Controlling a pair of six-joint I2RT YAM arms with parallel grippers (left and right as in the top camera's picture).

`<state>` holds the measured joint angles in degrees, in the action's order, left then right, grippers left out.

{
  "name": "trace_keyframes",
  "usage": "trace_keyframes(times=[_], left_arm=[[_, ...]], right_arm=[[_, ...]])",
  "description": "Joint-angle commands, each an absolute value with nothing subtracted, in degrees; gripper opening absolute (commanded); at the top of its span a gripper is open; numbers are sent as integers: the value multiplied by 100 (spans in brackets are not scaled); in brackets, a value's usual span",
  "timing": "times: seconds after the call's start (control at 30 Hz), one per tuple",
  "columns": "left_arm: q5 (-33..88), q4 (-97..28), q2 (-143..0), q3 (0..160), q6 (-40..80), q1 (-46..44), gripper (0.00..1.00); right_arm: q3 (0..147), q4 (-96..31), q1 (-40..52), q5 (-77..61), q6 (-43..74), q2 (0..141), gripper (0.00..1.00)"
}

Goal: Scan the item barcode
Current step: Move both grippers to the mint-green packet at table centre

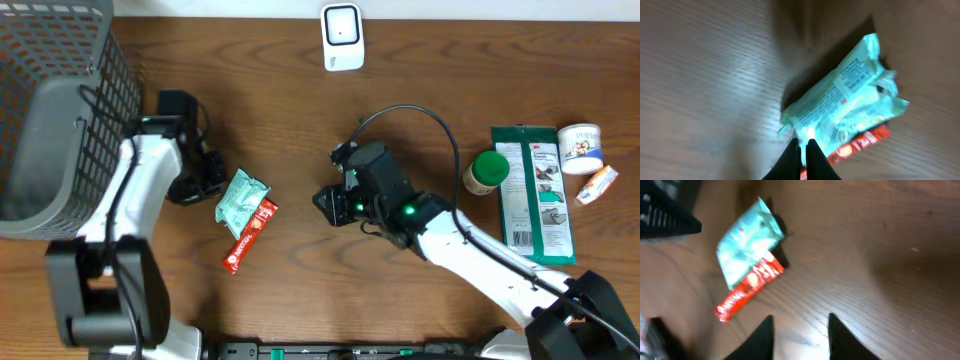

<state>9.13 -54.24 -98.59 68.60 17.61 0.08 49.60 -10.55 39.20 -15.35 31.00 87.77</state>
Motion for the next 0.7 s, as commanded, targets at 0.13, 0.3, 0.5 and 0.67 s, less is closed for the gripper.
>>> trace_keyframes(times=[0.13, 0.3, 0.5, 0.67], left_arm=[[961, -5196, -11590, 6836, 1603, -36, 7], [963, -5179, -11550, 6965, 1594, -36, 7], [1413, -4936, -10368, 7096, 1820, -64, 7], [1850, -4742, -10328, 7006, 1767, -377, 7]], right_arm=[[4851, -1026, 4056, -961, 3380, 8777, 31], [4851, -1024, 4056, -851, 3378, 8777, 41], [4851, -794, 4056, -1350, 3317, 8777, 1], [4851, -91, 4058, -1975, 3282, 8779, 1]])
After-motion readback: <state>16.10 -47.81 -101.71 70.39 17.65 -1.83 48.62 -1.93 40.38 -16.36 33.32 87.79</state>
